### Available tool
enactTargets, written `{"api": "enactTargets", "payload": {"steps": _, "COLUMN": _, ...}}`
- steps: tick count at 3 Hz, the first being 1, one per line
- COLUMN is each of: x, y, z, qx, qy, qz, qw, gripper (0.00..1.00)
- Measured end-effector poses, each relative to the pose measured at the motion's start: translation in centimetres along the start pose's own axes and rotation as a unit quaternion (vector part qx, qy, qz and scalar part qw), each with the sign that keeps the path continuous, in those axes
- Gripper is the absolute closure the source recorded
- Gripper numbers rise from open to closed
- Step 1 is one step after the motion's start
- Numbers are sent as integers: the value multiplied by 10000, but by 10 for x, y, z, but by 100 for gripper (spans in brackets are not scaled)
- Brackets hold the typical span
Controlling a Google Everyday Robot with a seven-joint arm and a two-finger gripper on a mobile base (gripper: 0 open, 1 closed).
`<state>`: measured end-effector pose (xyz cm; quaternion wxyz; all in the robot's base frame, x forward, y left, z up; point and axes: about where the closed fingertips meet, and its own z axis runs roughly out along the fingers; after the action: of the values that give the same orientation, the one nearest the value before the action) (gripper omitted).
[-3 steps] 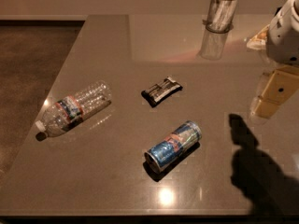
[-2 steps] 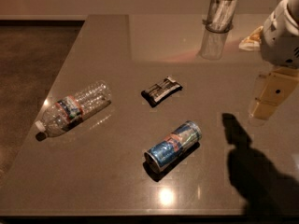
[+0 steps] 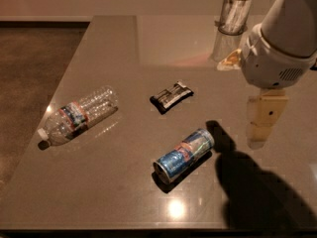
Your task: Pick redbull can
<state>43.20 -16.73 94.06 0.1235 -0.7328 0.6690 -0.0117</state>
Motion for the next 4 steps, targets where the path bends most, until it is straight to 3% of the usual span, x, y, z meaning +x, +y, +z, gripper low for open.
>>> {"api": "enactTargets", "payload": {"steps": 1, "x": -21, "y": 13, "z": 21, "qx": -256, "qy": -234, "qz": -607, "qw": 9976, "gripper": 0}}
{"api": "enactTargets", "payload": {"steps": 2, "x": -43, "y": 31, "z": 47, "qx": -568, "qy": -476, "qz": -1212, "qw": 9899, "gripper": 0}}
{"api": "enactTargets", "payload": {"steps": 3, "x": -56, "y": 40, "z": 60, "qx": -736, "qy": -542, "qz": -1540, "qw": 9838, "gripper": 0}}
{"api": "enactTargets", "payload": {"steps": 4, "x": -61, "y": 45, "z": 77, "qx": -930, "qy": -448, "qz": -1646, "qw": 9810, "gripper": 0}}
